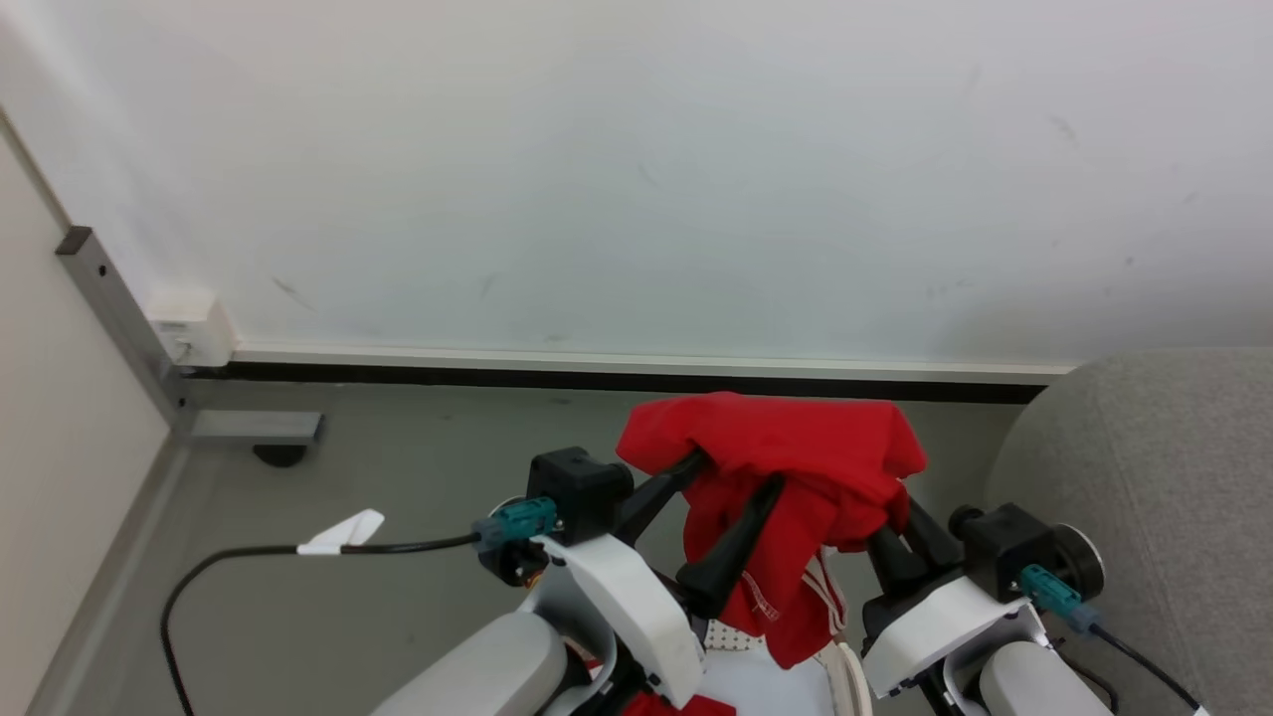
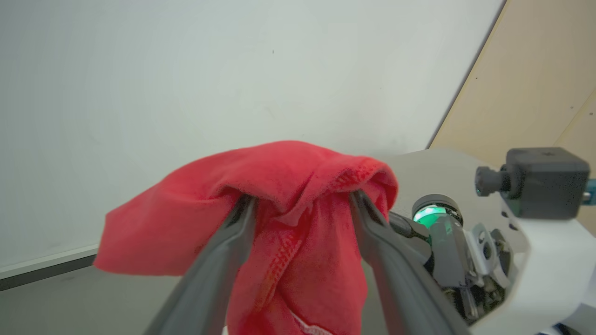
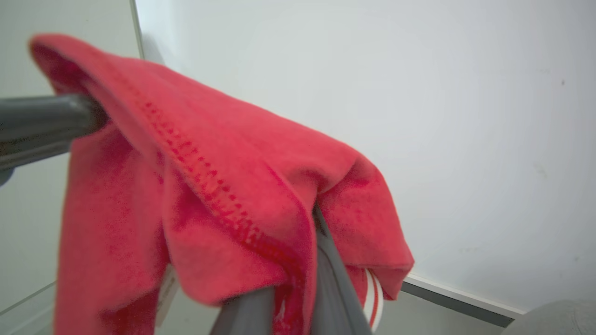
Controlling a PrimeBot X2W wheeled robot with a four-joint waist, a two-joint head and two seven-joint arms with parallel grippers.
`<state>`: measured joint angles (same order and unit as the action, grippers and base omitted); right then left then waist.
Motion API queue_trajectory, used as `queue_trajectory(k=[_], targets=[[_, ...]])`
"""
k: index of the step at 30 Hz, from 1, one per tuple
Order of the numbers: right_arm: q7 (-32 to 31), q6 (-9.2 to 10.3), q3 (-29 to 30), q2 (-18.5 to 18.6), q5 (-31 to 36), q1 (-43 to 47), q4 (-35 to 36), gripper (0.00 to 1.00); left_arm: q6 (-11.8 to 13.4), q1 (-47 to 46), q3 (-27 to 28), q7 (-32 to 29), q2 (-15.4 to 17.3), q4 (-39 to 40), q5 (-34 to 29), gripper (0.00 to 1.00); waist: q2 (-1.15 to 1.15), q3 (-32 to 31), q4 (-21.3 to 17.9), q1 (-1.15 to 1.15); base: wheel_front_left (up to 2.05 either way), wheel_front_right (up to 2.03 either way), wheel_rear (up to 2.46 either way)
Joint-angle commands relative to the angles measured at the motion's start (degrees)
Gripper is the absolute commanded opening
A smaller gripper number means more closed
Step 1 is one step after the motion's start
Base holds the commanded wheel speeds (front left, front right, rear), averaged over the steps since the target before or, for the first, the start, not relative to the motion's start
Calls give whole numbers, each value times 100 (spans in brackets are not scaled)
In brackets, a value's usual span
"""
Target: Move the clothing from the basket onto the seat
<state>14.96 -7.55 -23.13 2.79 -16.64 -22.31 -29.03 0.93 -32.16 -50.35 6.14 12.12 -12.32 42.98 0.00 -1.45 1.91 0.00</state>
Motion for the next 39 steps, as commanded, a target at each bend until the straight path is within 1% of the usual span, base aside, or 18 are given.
queue_trajectory(k=[1,4,6,11,19,24,30,34,39], targets=[[21,12,69,6,20,36,32,0,24,92,23,51,67,-4,-19,100,0,44,-155,0,0,0,0],[21,12,366,18,13,8,85,0,25,106,5,81,104,1,-58,100,0,107,-402,0,0,0,0],[22,12,607,16,-36,30,141,0,-25,138,-34,110,121,18,-81,100,0,139,-573,0,0,0,0],[22,12,1068,78,111,116,365,0,-128,146,-121,206,179,76,-177,100,0,238,-1014,0,0,0,0],[-107,12,1719,105,354,329,1066,0,-111,4,-101,412,286,169,-298,100,0,463,-1649,0,0,0,0],[-301,12,1804,129,513,594,1604,0,-49,-67,-108,474,396,149,-472,100,0,590,-1960,0,0,0,0],[-501,12,1951,88,551,936,2147,0,9,-79,-118,593,464,77,-590,100,0,689,-2220,0,0,0,0],[-560,12,1952,41,525,1053,2350,0,24,-38,-102,662,465,49,-611,100,0,737,-2339,0,0,0,0],[-597,12,1992,16,518,1067,2491,0,-2,-23,-126,683,454,36,-608,100,0,748,-2390,0,0,0,0]])
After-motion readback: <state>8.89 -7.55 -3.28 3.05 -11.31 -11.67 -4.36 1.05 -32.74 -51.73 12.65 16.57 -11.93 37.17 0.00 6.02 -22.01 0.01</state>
